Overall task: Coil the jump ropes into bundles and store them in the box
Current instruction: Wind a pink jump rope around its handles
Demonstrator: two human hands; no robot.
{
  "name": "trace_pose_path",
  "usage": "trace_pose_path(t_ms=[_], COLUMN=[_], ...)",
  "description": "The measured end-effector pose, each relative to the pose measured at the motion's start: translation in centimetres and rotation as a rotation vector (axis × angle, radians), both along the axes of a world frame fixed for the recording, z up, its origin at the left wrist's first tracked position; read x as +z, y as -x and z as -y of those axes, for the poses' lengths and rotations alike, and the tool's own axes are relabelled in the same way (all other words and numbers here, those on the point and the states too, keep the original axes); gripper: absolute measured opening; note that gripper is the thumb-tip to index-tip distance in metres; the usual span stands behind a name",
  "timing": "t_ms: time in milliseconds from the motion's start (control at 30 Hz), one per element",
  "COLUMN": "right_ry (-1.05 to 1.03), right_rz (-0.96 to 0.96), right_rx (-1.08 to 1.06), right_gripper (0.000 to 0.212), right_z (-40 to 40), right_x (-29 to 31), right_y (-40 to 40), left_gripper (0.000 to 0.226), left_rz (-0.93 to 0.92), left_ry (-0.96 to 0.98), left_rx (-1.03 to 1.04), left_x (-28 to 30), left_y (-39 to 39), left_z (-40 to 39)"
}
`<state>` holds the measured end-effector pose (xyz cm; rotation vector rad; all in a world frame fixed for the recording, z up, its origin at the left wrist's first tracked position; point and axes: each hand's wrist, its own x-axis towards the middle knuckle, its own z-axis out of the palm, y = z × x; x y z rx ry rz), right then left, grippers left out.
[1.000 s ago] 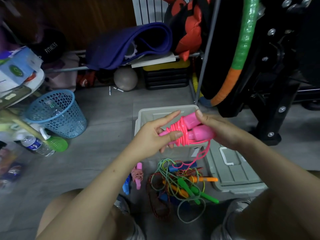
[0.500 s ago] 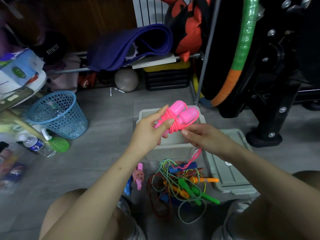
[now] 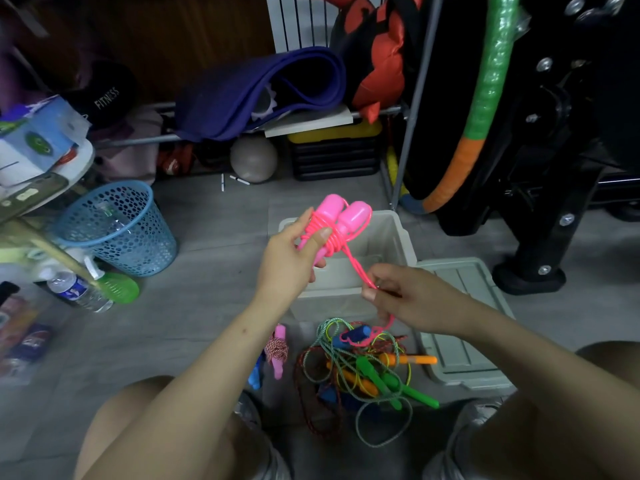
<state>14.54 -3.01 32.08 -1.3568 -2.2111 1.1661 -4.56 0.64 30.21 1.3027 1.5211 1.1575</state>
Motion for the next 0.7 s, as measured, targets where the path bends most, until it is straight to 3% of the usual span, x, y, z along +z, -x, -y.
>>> trace_pose_path(t_ms=[67, 167, 233, 333, 433, 700], right_ry=[-0.103, -0.46, -0.667, -0.835, -0.682, 0.02], right_rz=[0.029, 0.211, 0.211, 0.207, 0.131, -0.267], right_rx=[0.014, -0.008, -0.056, -0.007, -0.024, 0.06], right_gripper=[0.019, 0.033, 0.043, 0.032, 0.029, 0.032], right_z=[0.0, -0.5, -1.2, -2.1, -2.9, -4.9], right_x=[-0.1, 0.3, 0.9, 1.4, 1.8, 2.0], right_y=[-0.1, -0.4, -1.0, -1.4, -1.3, -2.6], left_gripper=[0.05, 0.054, 0.055, 0.056, 0.058, 0.069], left_rz=[-0.144, -0.373, -0.434, -0.47, -0.613, -0.584], left_ry=[-0.054, -0.063, -0.033, 0.007, -0.032, -0.087], left_rx=[-0.063, -0.278, -0.449, -0.596, -0.668, -0.694], left_x=[-0.3, -0.6, -0.2, 0.6, 0.5, 1.5], left_y=[0.1, 0.4, 0.4, 0.0, -0.6, -1.0], left_z=[0.0, 0.1, 0.3, 0.8, 1.6, 3.0])
